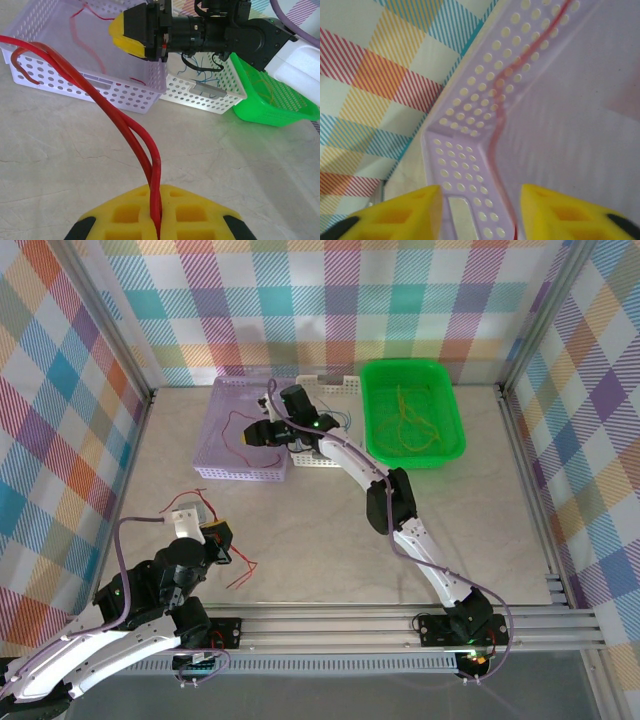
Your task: Untangle the cables
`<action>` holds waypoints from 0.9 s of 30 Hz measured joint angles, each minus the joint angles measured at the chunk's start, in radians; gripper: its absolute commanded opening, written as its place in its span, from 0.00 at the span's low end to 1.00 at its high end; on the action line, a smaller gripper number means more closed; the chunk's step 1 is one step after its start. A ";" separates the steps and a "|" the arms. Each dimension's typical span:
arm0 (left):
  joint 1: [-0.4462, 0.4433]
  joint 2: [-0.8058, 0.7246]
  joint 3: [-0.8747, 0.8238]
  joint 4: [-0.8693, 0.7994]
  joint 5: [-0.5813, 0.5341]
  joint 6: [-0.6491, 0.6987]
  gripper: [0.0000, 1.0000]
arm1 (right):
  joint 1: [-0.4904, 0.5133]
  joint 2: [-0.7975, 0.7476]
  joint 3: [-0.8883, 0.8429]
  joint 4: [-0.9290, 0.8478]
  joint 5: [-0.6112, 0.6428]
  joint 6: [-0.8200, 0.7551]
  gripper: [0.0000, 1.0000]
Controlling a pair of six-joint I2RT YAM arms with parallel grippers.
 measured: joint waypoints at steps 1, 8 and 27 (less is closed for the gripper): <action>0.000 0.002 0.000 0.000 0.002 -0.002 0.00 | 0.000 -0.005 -0.001 -0.008 0.002 -0.005 0.53; 0.000 0.027 -0.034 0.041 0.020 -0.027 0.00 | -0.003 -0.159 -0.065 -0.084 0.012 -0.064 0.60; 0.133 0.614 0.039 0.418 0.182 -0.090 0.00 | -0.042 -1.448 -1.553 0.219 -0.045 -0.138 0.65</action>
